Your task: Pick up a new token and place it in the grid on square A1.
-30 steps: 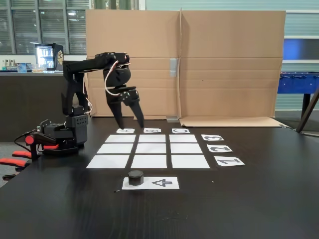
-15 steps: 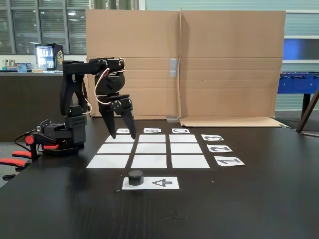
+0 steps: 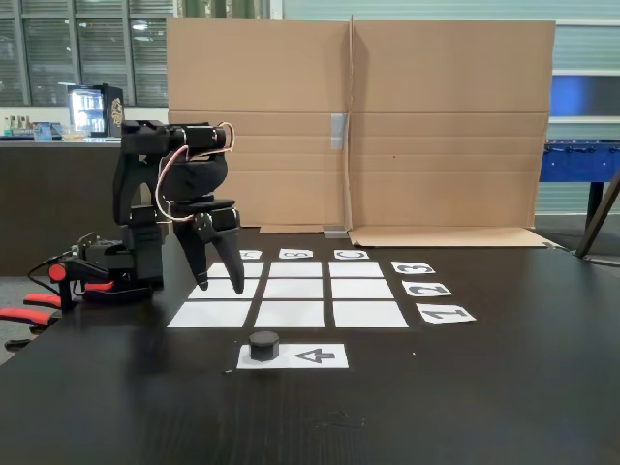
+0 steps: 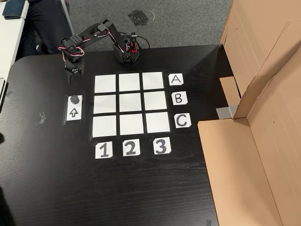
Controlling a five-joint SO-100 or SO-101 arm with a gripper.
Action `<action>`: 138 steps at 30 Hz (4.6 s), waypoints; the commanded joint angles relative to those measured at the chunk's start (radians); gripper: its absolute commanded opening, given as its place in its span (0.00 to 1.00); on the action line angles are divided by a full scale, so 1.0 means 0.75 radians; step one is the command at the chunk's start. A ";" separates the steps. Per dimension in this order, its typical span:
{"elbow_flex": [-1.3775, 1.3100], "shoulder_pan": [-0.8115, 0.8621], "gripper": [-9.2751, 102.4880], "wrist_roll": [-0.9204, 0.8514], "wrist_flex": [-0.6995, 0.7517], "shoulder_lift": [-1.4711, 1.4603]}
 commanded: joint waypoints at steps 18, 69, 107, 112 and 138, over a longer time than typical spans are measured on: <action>-0.744 0.020 0.36 -0.057 0.174 -0.495; -1.066 -0.100 0.36 -0.205 0.176 -0.841; -1.174 -0.162 0.35 -0.227 0.180 -0.982; -1.192 -0.151 0.32 -0.227 0.184 -0.980; -1.205 -0.127 0.19 -0.221 0.186 -0.984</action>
